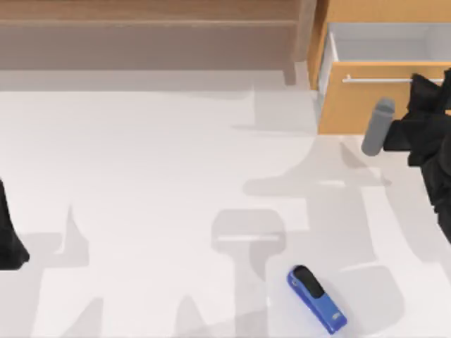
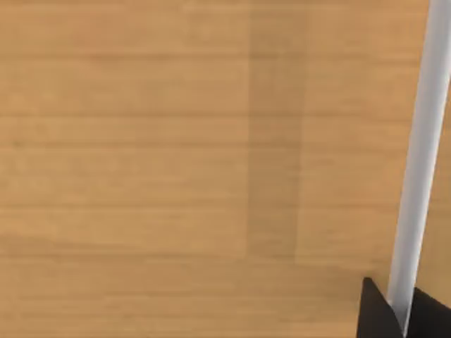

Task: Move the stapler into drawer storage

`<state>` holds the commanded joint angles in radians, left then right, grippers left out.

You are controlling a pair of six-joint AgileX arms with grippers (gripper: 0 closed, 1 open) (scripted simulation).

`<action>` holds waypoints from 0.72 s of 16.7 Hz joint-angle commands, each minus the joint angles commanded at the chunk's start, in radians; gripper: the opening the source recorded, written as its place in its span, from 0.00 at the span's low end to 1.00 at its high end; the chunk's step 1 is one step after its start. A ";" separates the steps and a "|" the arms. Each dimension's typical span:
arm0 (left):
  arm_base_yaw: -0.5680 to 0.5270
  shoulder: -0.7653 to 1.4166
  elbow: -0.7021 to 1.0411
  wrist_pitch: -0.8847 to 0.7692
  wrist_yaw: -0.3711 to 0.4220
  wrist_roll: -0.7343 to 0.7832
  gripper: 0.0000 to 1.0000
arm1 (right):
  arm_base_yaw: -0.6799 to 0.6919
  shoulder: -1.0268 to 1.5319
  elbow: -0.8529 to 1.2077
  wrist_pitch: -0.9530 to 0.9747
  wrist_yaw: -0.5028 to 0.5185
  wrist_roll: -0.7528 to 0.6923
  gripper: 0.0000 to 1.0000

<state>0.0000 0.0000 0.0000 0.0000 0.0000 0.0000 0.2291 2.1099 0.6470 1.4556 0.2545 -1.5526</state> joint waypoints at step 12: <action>0.000 0.000 0.000 0.000 0.000 0.000 1.00 | 0.036 -0.059 -0.163 0.107 0.033 0.000 0.00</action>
<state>0.0000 0.0000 0.0000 0.0000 0.0000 0.0000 0.2649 2.0514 0.4844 1.5628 0.2876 -1.5523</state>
